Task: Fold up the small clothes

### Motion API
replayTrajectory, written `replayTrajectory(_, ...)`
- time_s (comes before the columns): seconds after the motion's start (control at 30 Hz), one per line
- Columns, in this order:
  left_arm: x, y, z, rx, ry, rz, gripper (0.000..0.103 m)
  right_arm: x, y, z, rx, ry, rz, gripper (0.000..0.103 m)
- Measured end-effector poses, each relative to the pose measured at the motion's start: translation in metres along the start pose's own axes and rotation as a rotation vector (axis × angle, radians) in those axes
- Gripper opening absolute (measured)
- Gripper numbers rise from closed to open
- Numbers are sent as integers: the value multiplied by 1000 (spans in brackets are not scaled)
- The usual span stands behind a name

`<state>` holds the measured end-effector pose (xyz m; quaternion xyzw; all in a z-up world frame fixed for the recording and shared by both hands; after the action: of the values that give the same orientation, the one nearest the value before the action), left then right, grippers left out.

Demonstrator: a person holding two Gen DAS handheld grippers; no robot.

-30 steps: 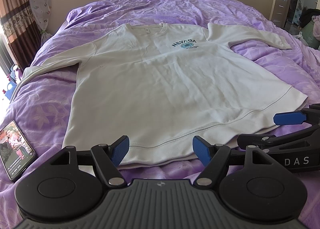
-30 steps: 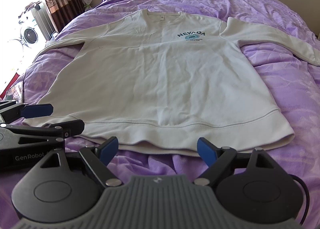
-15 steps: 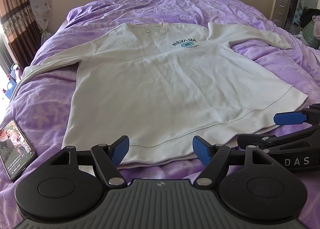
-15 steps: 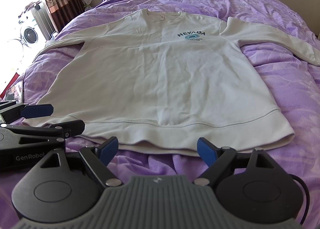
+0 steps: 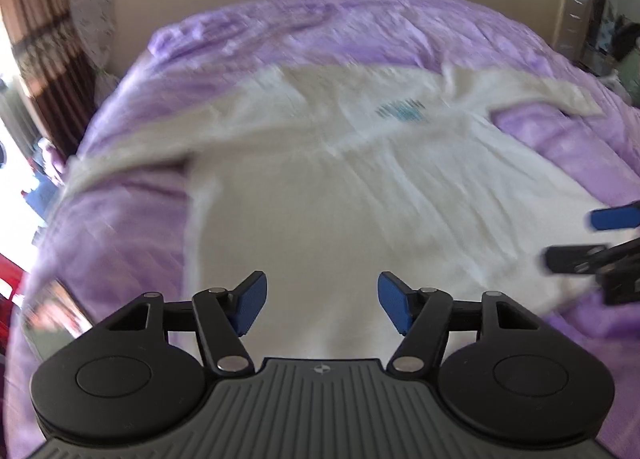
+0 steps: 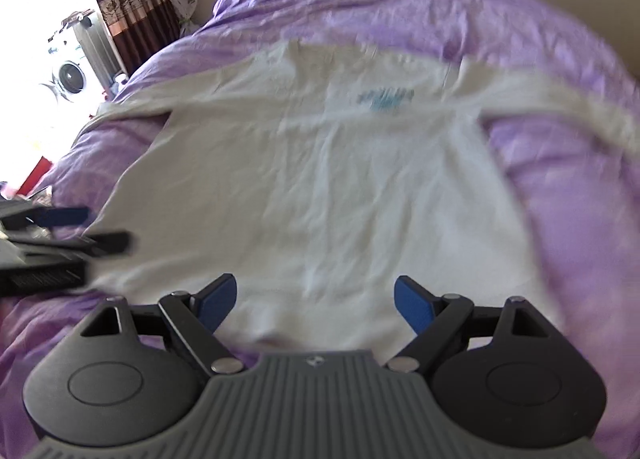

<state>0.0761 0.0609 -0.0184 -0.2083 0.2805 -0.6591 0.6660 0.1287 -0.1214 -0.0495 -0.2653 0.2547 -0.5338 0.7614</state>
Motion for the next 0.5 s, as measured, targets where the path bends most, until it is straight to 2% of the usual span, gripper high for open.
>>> replayTrajectory(0.07, -29, 2, 20, 15, -10, 32, 75, 6, 3, 23, 31, -39, -31, 82)
replayTrajectory(0.17, -82, 15, 45, -18, -72, 82, 75, 18, 10, 67, 136, -38, -34, 82)
replayTrajectory(0.27, -155, 29, 64, -12, -220, 112, 75, 26, 28, 102, 234, -31, -12, 82)
replayTrajectory(0.33, -206, 40, 68, 2, -348, 87, 75, 29, 48, 123, 278, -34, 16, 82)
replayTrajectory(0.43, -274, 62, 56, -14, -577, 35, 75, 32, 79, 147, 360, -10, 55, 82)
replayTrajectory(0.5, -315, 79, 40, -21, -700, 50, 75, 36, 105, 157, 386, 7, 39, 82)
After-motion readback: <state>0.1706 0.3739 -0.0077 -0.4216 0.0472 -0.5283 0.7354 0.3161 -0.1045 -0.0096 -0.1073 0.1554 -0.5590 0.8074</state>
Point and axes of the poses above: each gripper's, at about its wrist camera, not at the fingertips, and y roughly the way its jaws point, x to its right, z to its top, the point moved 6 cm from there along y, roughly the way its jaws point, and after that the axes turned 10 degrees about x, right-handed, at the moved point
